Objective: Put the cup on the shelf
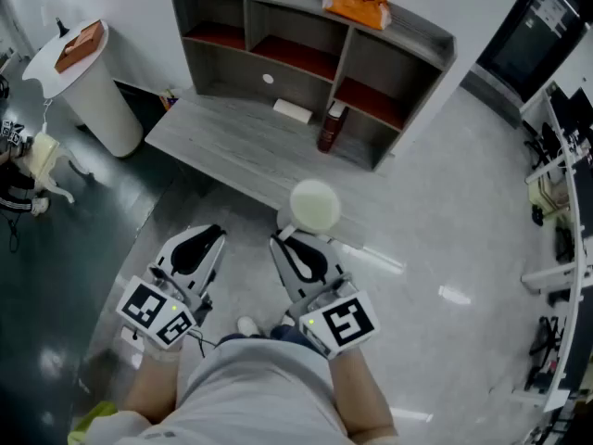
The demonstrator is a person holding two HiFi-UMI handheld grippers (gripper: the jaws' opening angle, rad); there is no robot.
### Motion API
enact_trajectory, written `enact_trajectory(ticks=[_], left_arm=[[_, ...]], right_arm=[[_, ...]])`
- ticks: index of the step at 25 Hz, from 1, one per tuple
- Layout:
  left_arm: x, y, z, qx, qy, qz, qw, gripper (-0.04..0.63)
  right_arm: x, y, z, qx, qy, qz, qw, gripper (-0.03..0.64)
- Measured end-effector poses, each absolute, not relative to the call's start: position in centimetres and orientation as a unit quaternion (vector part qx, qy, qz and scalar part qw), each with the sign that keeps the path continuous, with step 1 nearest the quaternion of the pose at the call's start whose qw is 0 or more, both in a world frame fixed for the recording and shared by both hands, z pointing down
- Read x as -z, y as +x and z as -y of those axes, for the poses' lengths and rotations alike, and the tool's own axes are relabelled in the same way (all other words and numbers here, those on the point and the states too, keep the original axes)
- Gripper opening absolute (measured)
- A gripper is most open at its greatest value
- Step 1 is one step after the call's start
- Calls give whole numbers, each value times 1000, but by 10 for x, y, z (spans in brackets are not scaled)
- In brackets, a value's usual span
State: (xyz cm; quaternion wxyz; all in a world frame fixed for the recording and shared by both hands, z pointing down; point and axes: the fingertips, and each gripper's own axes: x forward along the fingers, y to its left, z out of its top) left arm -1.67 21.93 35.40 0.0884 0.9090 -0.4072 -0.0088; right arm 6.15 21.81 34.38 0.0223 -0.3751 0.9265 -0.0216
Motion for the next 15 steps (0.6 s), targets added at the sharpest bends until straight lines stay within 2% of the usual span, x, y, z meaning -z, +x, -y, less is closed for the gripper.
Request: enact_trajectory(ticks=[15], left_arm=[[-366, 57, -210, -20, 902, 424, 82, 43]], right_arm=[[-344, 133, -208, 0, -351, -936, 42, 37]])
